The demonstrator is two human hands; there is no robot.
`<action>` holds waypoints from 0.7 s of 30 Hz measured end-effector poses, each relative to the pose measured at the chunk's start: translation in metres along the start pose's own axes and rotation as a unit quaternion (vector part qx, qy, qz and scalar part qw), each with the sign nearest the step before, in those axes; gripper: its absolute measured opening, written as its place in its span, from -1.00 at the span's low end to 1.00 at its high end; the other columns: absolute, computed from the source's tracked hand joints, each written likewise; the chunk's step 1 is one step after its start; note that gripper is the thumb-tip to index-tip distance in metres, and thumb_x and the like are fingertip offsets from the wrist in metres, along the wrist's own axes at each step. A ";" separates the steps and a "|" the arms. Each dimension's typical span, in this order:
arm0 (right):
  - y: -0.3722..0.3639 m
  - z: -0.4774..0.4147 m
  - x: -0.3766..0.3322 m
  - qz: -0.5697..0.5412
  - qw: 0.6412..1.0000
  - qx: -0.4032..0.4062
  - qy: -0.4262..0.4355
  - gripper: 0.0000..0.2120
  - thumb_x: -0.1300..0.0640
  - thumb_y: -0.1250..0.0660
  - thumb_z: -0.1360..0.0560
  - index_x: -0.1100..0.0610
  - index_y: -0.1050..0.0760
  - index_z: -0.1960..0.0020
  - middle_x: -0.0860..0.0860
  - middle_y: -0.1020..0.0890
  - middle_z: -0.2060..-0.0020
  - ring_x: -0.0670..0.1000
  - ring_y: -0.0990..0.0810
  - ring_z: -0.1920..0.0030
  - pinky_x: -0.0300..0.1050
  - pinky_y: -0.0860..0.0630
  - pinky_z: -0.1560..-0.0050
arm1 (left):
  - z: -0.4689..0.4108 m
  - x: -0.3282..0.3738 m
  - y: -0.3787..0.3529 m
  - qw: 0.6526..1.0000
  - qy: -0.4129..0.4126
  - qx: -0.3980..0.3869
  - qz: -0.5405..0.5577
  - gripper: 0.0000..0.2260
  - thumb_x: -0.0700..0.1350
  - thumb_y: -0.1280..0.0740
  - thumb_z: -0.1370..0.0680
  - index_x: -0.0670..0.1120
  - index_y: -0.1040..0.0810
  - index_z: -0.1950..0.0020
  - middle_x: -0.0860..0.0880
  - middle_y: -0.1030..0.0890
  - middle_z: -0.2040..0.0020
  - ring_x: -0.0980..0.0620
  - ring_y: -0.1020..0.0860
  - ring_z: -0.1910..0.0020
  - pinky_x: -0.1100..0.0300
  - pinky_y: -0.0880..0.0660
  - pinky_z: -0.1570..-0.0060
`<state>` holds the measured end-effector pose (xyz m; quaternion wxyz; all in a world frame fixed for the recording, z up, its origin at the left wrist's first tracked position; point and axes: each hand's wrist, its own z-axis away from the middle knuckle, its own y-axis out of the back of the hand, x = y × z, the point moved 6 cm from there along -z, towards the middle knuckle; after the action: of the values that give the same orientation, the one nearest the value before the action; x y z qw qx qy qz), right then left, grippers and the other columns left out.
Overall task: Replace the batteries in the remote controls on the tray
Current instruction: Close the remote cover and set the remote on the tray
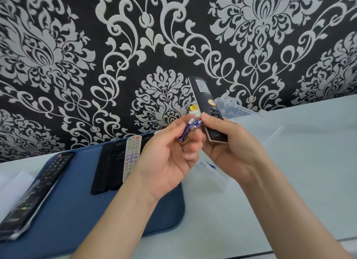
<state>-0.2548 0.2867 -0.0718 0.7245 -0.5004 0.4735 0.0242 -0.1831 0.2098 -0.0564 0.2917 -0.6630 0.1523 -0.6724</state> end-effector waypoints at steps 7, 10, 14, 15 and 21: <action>0.006 0.005 -0.015 0.093 0.989 0.047 0.106 -0.63 0.29 -0.45 -0.46 0.38 -0.42 -0.18 0.17 -0.57 0.19 0.10 -0.59 0.26 -0.10 -0.57 0.16 | 0.006 0.002 0.001 0.997 -0.010 -0.035 -0.064 -0.65 -0.33 -0.21 -0.46 -0.09 -0.65 -0.13 -0.07 -0.49 0.21 0.09 -0.36 0.33 0.28 -0.19 0.41; -0.001 0.009 -0.021 0.172 0.970 0.061 0.159 -0.62 0.33 -0.50 -0.40 0.23 -0.45 -0.15 0.07 -0.61 0.24 0.03 -0.63 0.22 -0.21 -0.54 0.21 | 0.013 0.010 0.004 0.974 -0.069 0.031 -0.214 -0.91 -0.15 -0.30 -0.54 -0.06 -0.60 0.04 -0.03 -0.49 0.28 0.09 -0.28 0.40 0.28 -0.11 0.45; -0.018 0.011 -0.014 0.224 0.957 0.018 0.181 -0.59 0.36 -0.51 -0.38 0.15 -0.46 -0.15 0.06 -0.60 0.25 -0.02 -0.61 0.23 -0.26 -0.52 0.23 | 0.023 0.027 0.017 0.892 -0.178 0.112 -0.400 -0.95 -0.18 -0.26 -0.61 -0.05 -0.49 0.01 -0.02 -0.57 0.34 -0.03 -0.33 0.38 0.24 -0.26 0.42; -0.020 0.010 -0.012 0.227 0.958 0.011 0.175 -0.58 0.36 -0.51 -0.38 0.16 -0.46 -0.16 0.09 -0.62 0.22 0.00 -0.62 0.20 -0.25 -0.52 0.23 | 0.026 0.031 0.018 0.874 -0.198 0.116 -0.429 -0.89 -0.21 -0.25 -0.61 -0.03 -0.51 -0.04 -0.01 -0.58 0.33 -0.02 -0.39 0.35 0.26 -0.34 0.37; -0.034 0.001 0.020 0.147 0.985 -0.026 0.087 -0.66 0.30 -0.48 -0.36 0.22 -0.51 -0.10 0.08 -0.58 0.25 0.00 -0.58 0.28 -0.19 -0.50 0.23 | 0.047 0.045 0.021 0.777 -0.203 0.059 -0.593 -0.60 -0.22 -0.24 -0.61 0.23 -0.45 -0.31 0.06 -0.60 0.28 0.20 -0.51 0.25 0.45 -0.36 0.19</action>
<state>-0.2258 0.2621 -0.0618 0.6557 -0.4444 0.6023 0.0987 -0.1304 0.1749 -0.0295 -0.1019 -0.7244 -0.3742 -0.5700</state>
